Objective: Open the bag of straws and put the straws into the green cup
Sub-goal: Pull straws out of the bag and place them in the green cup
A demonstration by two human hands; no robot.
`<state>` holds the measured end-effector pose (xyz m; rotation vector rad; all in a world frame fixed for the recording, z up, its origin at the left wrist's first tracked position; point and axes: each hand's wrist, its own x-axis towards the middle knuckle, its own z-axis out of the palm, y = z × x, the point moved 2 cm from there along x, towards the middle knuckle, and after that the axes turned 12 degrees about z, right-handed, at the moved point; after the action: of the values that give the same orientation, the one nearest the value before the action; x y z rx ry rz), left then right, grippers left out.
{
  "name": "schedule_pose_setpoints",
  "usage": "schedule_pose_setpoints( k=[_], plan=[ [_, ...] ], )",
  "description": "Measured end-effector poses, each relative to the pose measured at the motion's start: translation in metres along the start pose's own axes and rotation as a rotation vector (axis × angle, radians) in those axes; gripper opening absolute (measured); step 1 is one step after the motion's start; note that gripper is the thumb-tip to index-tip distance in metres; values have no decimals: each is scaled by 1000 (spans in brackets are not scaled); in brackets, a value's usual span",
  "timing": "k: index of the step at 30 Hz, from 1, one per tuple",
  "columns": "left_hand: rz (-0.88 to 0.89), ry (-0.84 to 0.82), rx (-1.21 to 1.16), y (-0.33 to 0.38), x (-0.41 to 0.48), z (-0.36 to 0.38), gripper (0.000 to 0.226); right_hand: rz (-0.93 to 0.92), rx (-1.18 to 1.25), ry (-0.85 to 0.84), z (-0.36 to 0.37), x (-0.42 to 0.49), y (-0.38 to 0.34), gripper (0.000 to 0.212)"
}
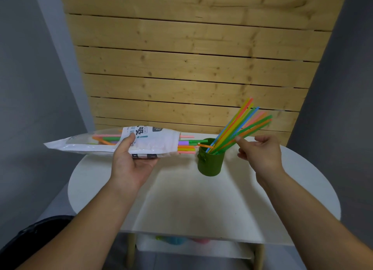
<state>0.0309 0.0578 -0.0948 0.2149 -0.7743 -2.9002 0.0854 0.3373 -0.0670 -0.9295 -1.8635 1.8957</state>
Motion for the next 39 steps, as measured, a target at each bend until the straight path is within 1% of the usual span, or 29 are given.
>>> schedule_pose_setpoints(
  k=[2, 4, 5, 6, 8, 10, 12, 14, 17, 19, 22, 28, 34, 36, 39],
  plan=[
    [-1, -3, 4, 1, -1, 0, 36, 118, -90, -46, -4, -7, 4, 43],
    [-1, 0, 8, 2, -2, 1, 35, 273, -220, -206, -2, -19, 13, 38],
    [-2, 0, 10, 2, -2, 1, 35, 331, -237, -299, 1, -26, 17, 37],
    [-4, -1, 10, 2, -3, 2, 35, 353, -204, -377, 6, -32, 20, 37],
    [-9, -1, 19, 1, -6, 4, 35, 313, -38, -472, 18, -42, 18, 37],
    [-15, -6, 26, -1, -9, 6, 35, 271, 110, -508, 30, -50, 11, 35],
    [-22, -17, 32, -4, -12, 8, 35, 256, 153, -537, 40, -54, 6, 31],
    [-28, -34, 45, -8, -15, 9, 32, 235, 137, -531, 46, -53, 7, 26],
    [-42, -40, 65, -11, -18, 10, 20, 205, 105, -484, 52, -48, 10, 19],
    [-44, -40, 76, -11, -18, 10, 17, 192, 95, -464, 52, -45, 11, 16],
    [-47, -40, 76, -10, -17, 9, 19, 177, 59, -450, 50, -40, 12, 15],
    [-47, -34, 60, -8, -15, 9, 35, 107, 52, -424, 36, -30, 7, 9],
    [-40, -17, 52, -4, -15, 9, 36, 97, 87, -463, 23, -27, 5, 10],
    [-45, -9, 42, -4, -16, 9, 36, 91, 92, -485, 23, -29, 5, 12],
    [-43, 8, 28, -2, -16, 11, 32, 85, 94, -477, 25, -32, 5, 33]
  ],
)
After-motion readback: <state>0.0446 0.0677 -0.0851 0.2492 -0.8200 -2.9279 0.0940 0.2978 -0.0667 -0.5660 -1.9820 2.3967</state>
